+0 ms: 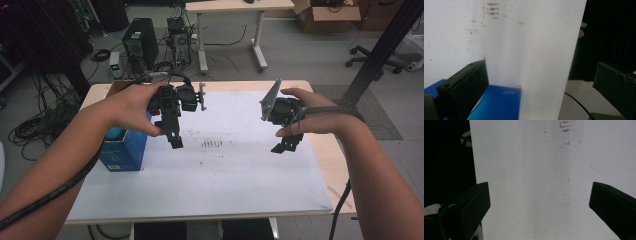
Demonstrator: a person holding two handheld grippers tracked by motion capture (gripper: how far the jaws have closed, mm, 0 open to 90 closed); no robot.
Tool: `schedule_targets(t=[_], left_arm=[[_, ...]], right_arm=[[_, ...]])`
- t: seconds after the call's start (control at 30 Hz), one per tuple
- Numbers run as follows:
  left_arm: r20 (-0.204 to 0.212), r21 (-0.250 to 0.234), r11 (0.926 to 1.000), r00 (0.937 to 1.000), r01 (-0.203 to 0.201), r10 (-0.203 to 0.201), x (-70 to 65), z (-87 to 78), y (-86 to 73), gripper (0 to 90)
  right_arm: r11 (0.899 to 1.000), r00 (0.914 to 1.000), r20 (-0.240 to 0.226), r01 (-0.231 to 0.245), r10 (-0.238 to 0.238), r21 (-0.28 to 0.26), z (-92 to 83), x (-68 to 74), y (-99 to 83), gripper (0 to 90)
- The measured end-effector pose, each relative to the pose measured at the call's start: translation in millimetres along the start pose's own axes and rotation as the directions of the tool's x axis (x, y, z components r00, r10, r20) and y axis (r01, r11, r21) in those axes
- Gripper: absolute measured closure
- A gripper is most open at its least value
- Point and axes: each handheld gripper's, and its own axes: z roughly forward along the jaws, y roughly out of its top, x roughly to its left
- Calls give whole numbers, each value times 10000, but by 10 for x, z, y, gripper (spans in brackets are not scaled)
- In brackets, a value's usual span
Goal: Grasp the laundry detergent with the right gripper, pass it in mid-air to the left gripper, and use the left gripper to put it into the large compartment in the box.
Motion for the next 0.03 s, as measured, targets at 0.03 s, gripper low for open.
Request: schedule_targets(t=[0.03], left_arm=[[-7, -264, 9996, 10000, 52, -52, 6, 8, -13, 2]], right_arm=[[9992, 9998, 107, -145, 149, -360, 32, 14, -40, 26]])
